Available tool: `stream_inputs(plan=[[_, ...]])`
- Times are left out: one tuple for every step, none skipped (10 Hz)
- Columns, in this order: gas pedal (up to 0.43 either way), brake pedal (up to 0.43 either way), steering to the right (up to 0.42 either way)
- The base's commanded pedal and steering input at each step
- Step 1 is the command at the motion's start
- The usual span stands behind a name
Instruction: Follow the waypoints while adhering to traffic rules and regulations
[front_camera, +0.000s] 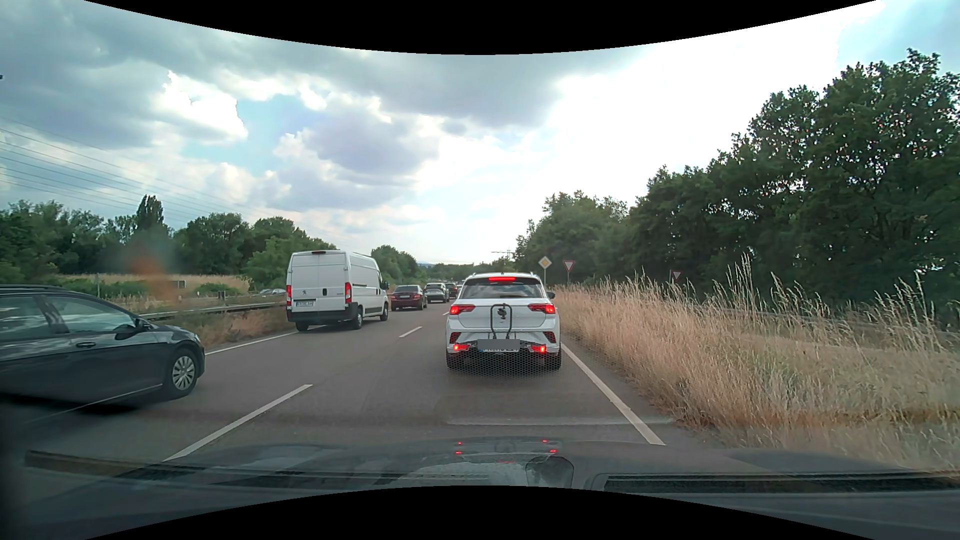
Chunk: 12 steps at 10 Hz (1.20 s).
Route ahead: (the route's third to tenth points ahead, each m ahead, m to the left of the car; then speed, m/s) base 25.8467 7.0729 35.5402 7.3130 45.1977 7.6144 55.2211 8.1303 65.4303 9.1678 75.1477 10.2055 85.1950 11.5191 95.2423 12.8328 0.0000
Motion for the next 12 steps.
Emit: stream_inputs(plan=[[0.000, 0.250, -0.015], [0.000, 0.244, -0.016], [0.000, 0.244, -0.016], [0.000, 0.250, -0.016], [0.000, 0.250, -0.015], [0.000, 0.244, -0.016], [0.000, 0.250, -0.016], [0.000, 0.244, -0.015], [0.000, 0.244, -0.015], [0.000, 0.250, -0.015], [0.000, 0.244, -0.016], [0.000, 0.250, -0.016]])
